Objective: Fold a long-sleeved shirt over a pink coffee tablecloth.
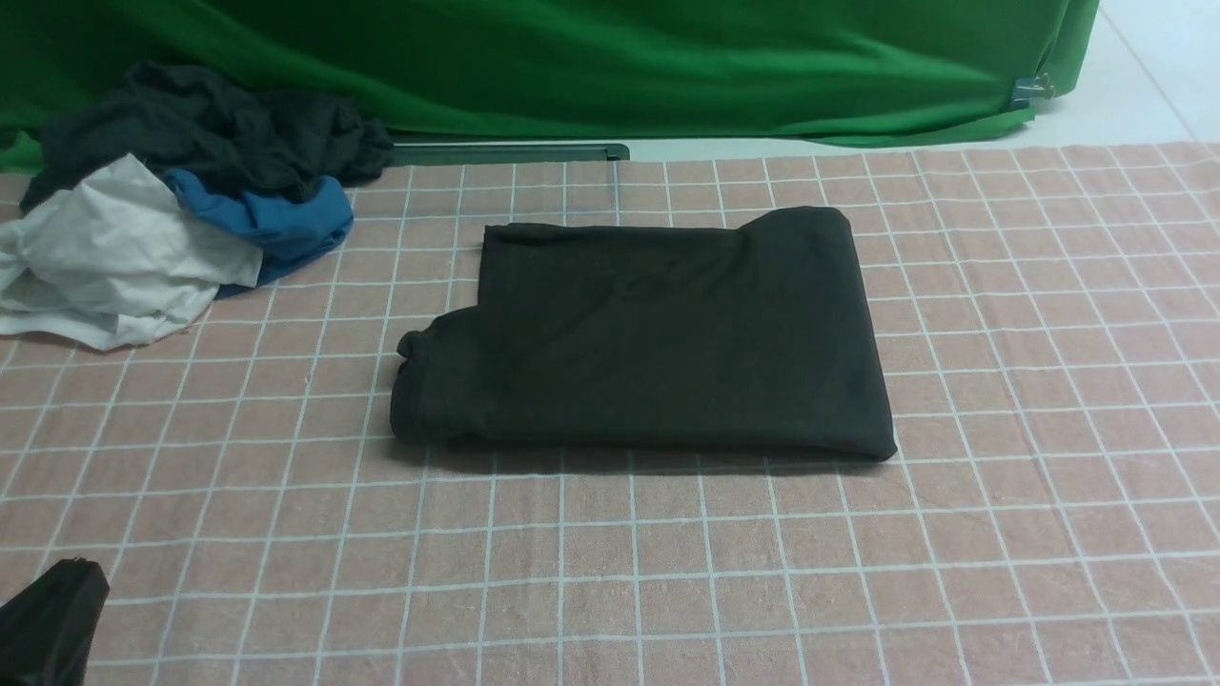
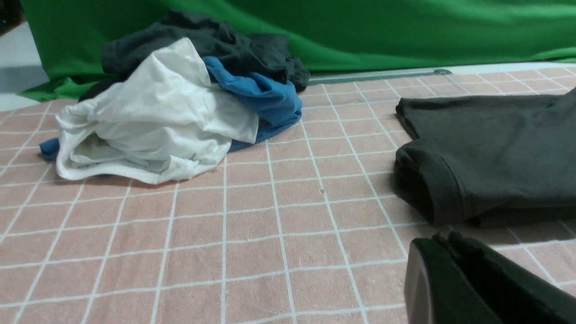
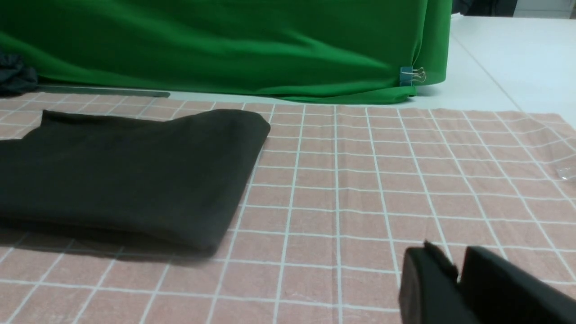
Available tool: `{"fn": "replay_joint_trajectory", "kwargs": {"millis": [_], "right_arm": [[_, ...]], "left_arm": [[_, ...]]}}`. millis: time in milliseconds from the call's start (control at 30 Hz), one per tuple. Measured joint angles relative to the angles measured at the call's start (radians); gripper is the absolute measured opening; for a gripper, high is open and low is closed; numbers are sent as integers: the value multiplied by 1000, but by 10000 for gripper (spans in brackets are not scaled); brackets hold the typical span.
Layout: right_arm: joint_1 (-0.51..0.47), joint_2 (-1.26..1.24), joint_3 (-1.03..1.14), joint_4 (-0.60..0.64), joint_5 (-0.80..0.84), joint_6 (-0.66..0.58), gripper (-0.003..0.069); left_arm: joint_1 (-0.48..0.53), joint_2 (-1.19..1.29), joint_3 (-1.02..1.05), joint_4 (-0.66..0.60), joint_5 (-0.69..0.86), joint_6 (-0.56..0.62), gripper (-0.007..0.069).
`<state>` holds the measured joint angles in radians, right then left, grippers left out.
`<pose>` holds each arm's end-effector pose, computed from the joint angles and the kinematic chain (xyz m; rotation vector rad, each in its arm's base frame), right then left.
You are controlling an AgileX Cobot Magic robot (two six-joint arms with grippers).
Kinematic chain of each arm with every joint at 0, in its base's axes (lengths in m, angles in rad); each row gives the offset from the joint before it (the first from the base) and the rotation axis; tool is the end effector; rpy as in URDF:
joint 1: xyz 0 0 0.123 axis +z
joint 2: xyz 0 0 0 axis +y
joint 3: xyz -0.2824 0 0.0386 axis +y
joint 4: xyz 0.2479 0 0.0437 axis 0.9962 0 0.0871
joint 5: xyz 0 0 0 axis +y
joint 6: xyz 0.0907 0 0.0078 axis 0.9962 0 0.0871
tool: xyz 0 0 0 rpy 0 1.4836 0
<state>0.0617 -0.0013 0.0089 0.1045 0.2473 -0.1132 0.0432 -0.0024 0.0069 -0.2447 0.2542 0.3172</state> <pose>0.0553 0.0058 0.1878 -0.0826 1.7355 0.0588 0.0554 -0.0032 0.1885 0.0768 1.7332 0.0378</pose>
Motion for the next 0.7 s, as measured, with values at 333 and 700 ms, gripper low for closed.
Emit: {"fn": "replay_joint_trajectory", "kwargs": {"millis": [333,700], "right_arm": [[0,0,0,0,0,0,144],[0,0,0,0,0,0,180]], "left_arm": [[0,0,0,0,-2,0,20],[0,0,0,0,-2,0,20]]}}
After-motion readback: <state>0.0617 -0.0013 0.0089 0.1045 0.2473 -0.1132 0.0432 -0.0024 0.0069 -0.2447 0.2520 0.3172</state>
